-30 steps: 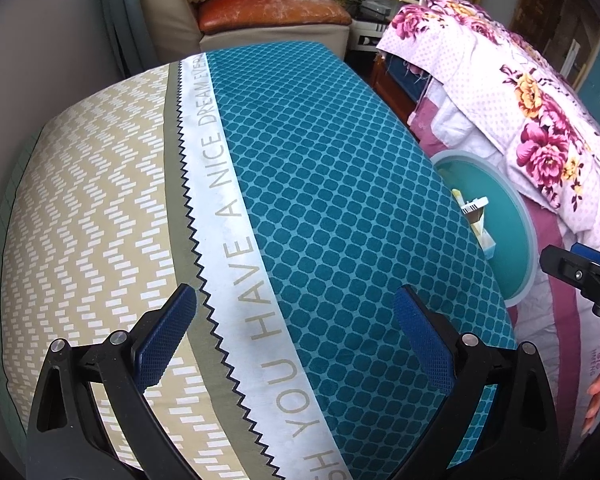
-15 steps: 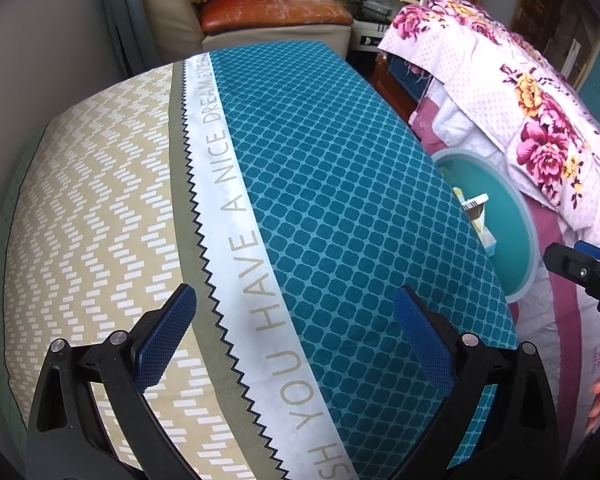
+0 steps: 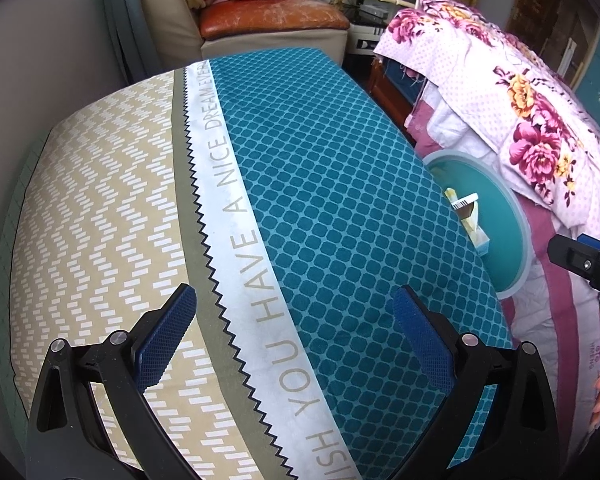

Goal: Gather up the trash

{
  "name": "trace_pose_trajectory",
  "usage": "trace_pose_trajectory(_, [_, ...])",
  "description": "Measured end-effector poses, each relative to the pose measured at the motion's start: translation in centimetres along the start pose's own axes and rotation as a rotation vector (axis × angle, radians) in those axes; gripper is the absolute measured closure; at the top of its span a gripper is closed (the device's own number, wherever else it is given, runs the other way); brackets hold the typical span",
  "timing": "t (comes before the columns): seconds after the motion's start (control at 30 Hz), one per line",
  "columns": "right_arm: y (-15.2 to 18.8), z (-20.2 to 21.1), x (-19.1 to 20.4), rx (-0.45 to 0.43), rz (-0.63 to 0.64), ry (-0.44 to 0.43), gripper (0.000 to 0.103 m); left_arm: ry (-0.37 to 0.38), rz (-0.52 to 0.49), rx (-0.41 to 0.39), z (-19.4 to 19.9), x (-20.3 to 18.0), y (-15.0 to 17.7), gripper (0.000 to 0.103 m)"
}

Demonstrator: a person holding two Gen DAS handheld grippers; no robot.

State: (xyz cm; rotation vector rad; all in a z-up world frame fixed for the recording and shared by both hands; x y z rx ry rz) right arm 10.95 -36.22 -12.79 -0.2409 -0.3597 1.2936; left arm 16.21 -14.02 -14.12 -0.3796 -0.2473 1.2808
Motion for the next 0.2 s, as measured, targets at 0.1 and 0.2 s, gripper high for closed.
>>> trace_pose_trajectory(0.1, [0.03,0.47,0.07,-0.007,0.002,0.002,0.007,0.01,0.009,0.003,0.27,0.11,0.09,0.004])
trace_pose_trajectory(0.2, [0.04,0.79,0.15,-0.011,0.004,0.001,0.007,-0.002,0.01,-0.003,0.67,0.33,0.23,0.004])
Point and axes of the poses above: each gripper's, at about its wrist camera, not at the fingertips, and z roughly against the way its jaws point, x to its left, y to its underside, the point moved 8 cm from there along -z, roughly the way its jaws point, and after that the axes turned 5 degrees about x, right-handed, at the moved point
